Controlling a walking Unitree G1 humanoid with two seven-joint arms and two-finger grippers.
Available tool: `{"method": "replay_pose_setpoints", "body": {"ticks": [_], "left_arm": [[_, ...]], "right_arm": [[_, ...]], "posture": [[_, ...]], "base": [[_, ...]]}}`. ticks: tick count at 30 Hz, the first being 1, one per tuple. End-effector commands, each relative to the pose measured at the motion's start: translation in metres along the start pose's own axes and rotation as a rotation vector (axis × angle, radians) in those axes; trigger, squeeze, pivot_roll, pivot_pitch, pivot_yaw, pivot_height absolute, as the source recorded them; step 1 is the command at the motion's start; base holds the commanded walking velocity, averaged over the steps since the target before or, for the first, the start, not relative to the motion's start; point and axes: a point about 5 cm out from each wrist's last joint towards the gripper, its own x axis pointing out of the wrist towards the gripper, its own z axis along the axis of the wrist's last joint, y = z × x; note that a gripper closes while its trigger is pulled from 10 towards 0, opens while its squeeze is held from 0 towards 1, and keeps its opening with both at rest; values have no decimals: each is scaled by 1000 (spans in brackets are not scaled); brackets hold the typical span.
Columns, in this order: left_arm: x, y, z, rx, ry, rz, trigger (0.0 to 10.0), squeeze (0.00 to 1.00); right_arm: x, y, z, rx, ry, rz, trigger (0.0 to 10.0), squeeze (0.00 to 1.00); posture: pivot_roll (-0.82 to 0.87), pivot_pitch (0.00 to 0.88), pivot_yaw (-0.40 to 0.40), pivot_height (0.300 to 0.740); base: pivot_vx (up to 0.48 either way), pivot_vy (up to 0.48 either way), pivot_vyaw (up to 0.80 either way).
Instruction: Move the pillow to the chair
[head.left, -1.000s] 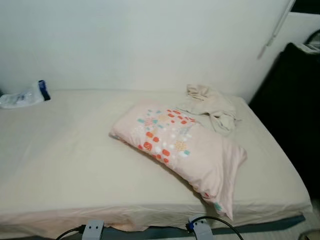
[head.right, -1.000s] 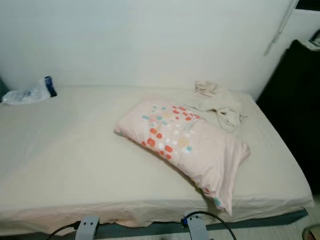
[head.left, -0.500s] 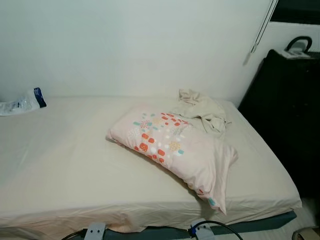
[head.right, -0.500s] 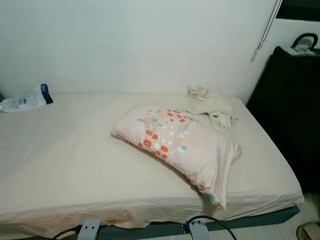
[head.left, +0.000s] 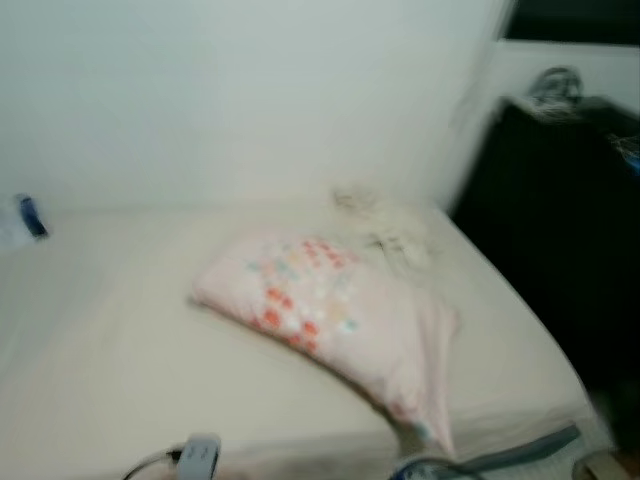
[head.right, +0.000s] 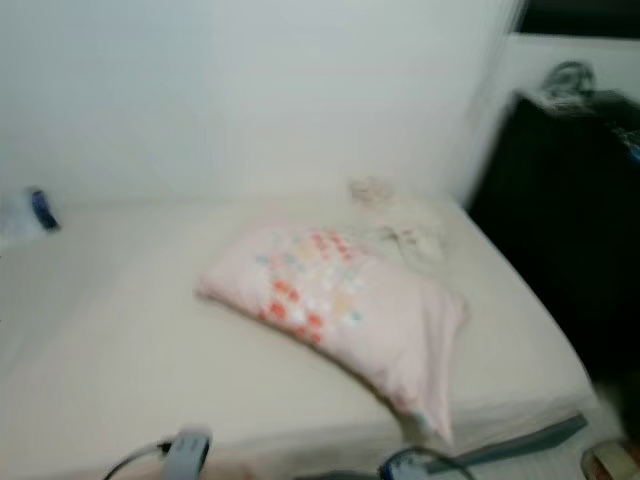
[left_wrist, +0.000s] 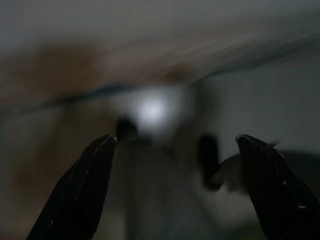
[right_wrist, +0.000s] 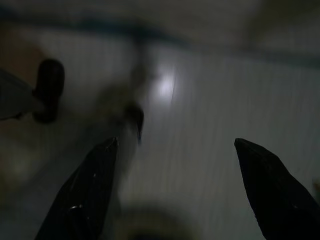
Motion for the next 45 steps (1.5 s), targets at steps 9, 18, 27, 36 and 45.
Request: {"method": "replay_pose_setpoints", "body": {"ticks": [9, 18, 27, 36, 45], "left_arm": [[-4, 6, -14, -5, 55, 22, 10000, 0], [-4, 6, -14, 18, 58, 0, 10000, 0], [-3, 3, -13, 18, 55, -6, 10000, 0], [-3, 4, -12, -4, 44, 1, 10000, 0], [-3, 3, -11, -12, 40, -1, 10000, 0]], "right_arm": [[1, 8, -7, -3, 13, 20, 10000, 0], [1, 10, -7, -8, 14, 23, 10000, 0], [1, 9, -7, -9, 13, 22, 10000, 0], [1, 9, -8, -7, 15, 21, 10000, 0], [1, 8, -8, -6, 15, 20, 10000, 0]], "posture": [[115, 0, -77, 740], [116, 0, -76, 740], [115, 0, -76, 740], [117, 0, -75, 740], [116, 0, -77, 740]], "base": [[0, 0, 0], [0, -130, 0], [0, -432, 0], [0, -317, 0], [0, 0, 0]]}}
